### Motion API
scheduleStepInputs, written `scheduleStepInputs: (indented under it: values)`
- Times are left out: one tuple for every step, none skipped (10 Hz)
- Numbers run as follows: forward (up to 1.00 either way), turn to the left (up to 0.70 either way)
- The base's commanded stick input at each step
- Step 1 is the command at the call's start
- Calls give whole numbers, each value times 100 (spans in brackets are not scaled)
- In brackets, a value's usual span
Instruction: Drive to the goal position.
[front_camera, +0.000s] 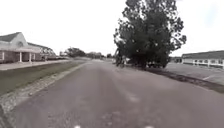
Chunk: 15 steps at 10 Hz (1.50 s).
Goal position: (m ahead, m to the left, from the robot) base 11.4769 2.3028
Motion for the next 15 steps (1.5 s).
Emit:
scheduleStepInputs:
  values:
    - [70, 0]
    - [70, 0]
    - [70, 0]
    - [70, 0]
    - [70, 0]
    - [70, 0]
    - [70, 0]
    - [70, 0]
    - [70, 0]
    - [70, 0]
    - [70, 0]
    - [70, 0]
    - [70, 0]
    - [70, 0]
    - [70, 0]
